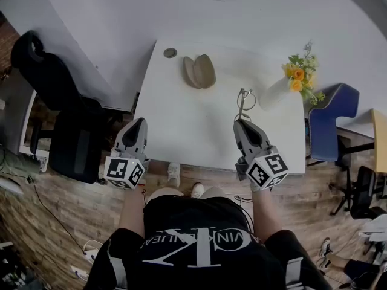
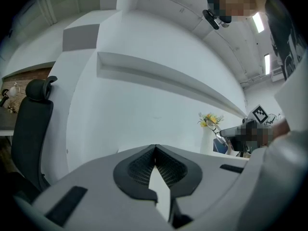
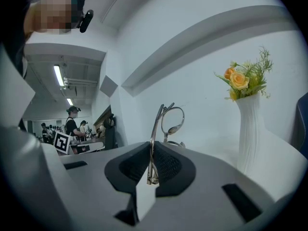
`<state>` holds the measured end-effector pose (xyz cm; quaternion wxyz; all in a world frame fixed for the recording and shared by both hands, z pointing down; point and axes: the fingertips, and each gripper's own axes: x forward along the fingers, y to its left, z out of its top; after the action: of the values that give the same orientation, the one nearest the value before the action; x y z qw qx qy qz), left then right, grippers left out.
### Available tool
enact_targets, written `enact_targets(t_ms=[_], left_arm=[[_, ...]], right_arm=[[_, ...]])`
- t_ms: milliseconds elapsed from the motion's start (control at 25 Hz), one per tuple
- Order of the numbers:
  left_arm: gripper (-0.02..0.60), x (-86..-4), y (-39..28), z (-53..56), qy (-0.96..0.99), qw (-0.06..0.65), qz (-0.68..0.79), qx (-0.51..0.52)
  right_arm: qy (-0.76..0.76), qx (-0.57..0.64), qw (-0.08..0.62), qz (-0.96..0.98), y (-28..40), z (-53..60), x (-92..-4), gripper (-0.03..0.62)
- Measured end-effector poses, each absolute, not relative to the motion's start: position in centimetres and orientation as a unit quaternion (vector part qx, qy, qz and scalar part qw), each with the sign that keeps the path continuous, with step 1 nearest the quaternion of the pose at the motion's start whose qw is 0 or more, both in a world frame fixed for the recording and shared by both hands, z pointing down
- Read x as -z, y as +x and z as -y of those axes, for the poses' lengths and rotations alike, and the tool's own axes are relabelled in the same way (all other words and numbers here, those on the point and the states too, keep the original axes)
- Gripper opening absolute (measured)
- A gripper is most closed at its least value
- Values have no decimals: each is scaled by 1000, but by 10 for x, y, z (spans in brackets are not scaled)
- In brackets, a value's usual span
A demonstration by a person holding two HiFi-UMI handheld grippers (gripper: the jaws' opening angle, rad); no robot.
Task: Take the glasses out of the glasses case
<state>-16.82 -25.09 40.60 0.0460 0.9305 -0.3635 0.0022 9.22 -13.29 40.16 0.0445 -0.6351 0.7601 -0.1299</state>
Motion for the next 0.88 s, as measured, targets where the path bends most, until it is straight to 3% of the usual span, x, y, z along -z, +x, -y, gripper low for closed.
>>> enact_targets(t_ms=[880], left_arm=[[15,-396,-182,221,926,33,376,8]], right_arm=[[-644,117,65,-753,99,107,-391,38]])
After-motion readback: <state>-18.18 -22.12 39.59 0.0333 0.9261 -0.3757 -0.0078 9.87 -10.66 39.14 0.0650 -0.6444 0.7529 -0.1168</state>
